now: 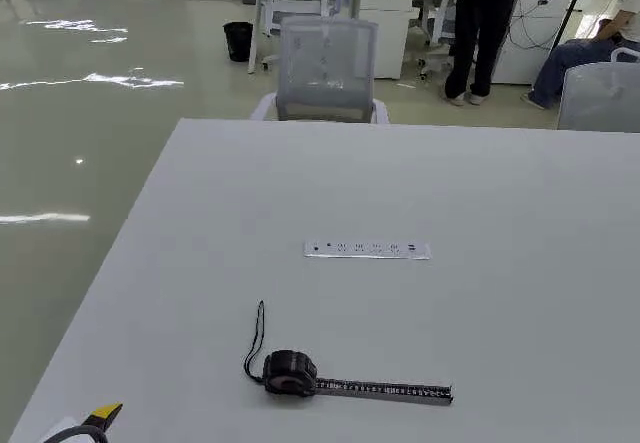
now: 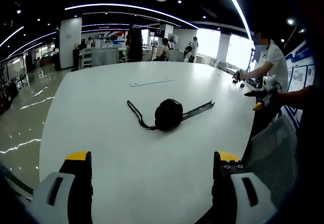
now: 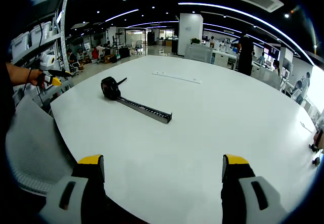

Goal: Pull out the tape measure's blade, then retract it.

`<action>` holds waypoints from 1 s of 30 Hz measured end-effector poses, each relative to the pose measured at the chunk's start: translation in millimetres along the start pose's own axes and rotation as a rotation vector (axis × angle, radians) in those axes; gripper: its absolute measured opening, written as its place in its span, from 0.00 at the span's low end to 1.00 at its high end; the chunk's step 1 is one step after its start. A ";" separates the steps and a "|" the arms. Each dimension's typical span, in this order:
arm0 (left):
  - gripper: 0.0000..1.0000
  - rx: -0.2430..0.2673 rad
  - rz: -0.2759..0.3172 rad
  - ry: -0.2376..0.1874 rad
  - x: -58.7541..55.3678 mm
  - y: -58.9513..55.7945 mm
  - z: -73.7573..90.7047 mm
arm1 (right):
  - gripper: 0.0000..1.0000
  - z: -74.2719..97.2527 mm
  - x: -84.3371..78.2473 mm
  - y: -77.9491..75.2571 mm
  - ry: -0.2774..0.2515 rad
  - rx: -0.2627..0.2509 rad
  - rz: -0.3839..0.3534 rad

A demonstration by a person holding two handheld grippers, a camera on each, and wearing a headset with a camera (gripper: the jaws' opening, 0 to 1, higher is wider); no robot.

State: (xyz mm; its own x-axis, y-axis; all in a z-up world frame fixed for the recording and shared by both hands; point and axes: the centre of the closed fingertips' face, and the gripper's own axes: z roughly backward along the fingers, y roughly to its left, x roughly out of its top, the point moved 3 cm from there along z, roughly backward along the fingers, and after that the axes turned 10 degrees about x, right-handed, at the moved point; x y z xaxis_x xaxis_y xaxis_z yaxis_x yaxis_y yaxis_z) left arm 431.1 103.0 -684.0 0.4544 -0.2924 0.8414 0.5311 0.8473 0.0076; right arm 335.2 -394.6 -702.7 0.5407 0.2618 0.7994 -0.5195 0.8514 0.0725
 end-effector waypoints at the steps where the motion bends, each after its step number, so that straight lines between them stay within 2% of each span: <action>1: 0.99 -0.005 -0.009 0.004 3.1 -2.5 -4.9 | 0.98 -3.6 0.6 -0.7 0.008 0.006 0.000; 6: 0.99 -0.026 -0.023 0.006 20.7 -15.3 -27.8 | 0.97 -16.5 5.8 -7.2 0.013 0.016 0.010; 10: 0.99 -0.040 0.021 -0.001 31.4 -23.4 -43.7 | 0.94 -27.9 5.4 -11.9 0.023 0.026 0.012; 14: 0.99 -0.032 -0.006 0.016 37.6 -34.7 -60.1 | 0.91 -41.4 3.4 -15.3 0.052 0.049 0.029; 18: 0.93 -0.019 0.016 0.030 44.7 -45.7 -74.0 | 0.90 -51.9 7.3 -18.8 0.063 0.061 0.045; 22: 0.97 -0.028 0.014 0.043 49.2 -60.4 -85.4 | 0.88 -60.5 16.0 -21.5 0.059 0.066 0.069; 25: 0.99 -0.007 0.002 0.060 49.2 -67.1 -95.4 | 0.82 -68.3 21.5 -21.8 0.048 0.086 0.114; 27: 0.99 0.029 0.020 0.080 50.8 -69.0 -102.2 | 0.81 -74.2 23.1 -24.0 0.062 0.095 0.145; 30: 0.99 0.057 0.038 0.094 53.9 -75.0 -112.1 | 0.78 -81.8 22.4 -27.3 0.093 0.113 0.180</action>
State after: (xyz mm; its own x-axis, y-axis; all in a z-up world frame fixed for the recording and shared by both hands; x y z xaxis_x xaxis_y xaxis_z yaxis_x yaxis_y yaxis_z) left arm 496.0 -26.1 -699.8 0.5397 -0.2974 0.7876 0.4719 0.8816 0.0095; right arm 415.6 -374.8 -735.6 0.4883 0.4500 0.7477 -0.6813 0.7320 0.0044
